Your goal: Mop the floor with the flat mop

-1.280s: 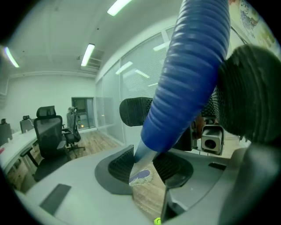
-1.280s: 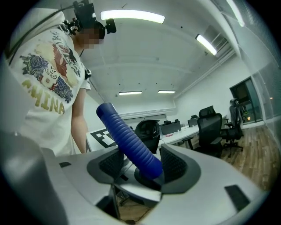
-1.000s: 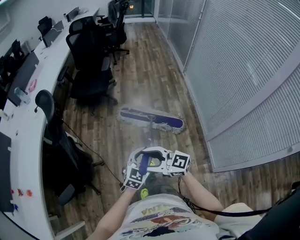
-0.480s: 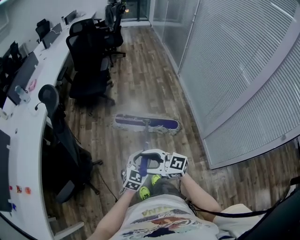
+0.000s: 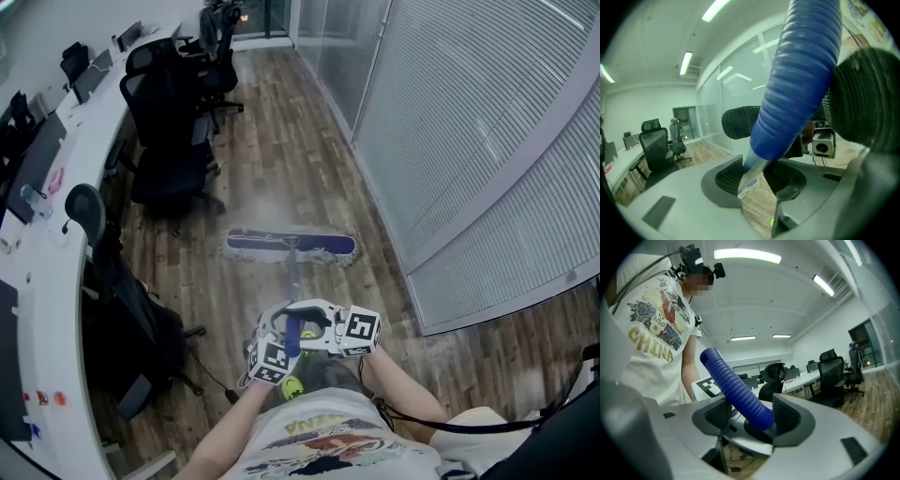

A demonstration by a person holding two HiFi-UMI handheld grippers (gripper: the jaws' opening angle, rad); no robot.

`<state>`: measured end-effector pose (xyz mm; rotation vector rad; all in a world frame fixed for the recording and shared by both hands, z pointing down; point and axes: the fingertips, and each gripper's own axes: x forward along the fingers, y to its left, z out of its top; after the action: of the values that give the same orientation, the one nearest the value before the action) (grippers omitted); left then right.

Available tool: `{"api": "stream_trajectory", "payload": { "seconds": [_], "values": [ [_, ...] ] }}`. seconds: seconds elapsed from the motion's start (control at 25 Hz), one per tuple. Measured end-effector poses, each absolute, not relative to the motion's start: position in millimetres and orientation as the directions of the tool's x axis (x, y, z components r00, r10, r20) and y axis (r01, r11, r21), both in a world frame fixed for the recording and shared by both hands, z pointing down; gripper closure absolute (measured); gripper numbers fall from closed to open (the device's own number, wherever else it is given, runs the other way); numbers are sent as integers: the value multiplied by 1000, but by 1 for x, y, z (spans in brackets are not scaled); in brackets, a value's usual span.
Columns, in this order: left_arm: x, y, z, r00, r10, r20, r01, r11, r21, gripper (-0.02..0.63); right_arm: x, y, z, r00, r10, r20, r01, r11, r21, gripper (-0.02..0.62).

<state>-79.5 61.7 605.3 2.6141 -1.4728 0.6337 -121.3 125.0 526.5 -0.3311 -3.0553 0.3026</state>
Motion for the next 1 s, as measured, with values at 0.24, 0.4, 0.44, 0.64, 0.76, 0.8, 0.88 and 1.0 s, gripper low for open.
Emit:
{"api": "stream_trajectory", "payload": {
  "seconds": [0.24, 0.4, 0.44, 0.64, 0.76, 0.8, 0.88, 1.0],
  "values": [
    [-87, 12, 614, 451, -803, 390, -825, -542, -161, 491, -129, 75, 539, -974, 224, 27, 213, 953, -216, 335],
    [-102, -41, 616, 426, -817, 389, -844, -514, -155, 494, -142, 23, 539, -964, 263, 31, 251, 946, -208, 336],
    [-105, -55, 618, 424, -817, 392, -845, -513, -155, 494, -145, 9, 542, -963, 268, 33, 255, 943, -213, 336],
    [-123, -142, 614, 403, -828, 389, -859, -489, -149, 495, -162, -76, 538, -954, 296, 40, 282, 937, -205, 335],
    [-134, -203, 609, 386, -834, 393, -871, -470, -142, 495, -172, -137, 530, -947, 320, 40, 305, 930, -206, 336],
    [-137, -224, 608, 381, -836, 394, -874, -465, -141, 495, -175, -158, 530, -944, 327, 40, 312, 927, -209, 336],
    [-143, -266, 609, 370, -841, 394, -881, -453, -139, 497, -180, -199, 532, -940, 340, 42, 324, 922, -214, 336],
    [-155, -326, 615, 354, -851, 388, -892, -432, -134, 497, -190, -259, 538, -935, 353, 44, 337, 919, -204, 336]
  ]
}}
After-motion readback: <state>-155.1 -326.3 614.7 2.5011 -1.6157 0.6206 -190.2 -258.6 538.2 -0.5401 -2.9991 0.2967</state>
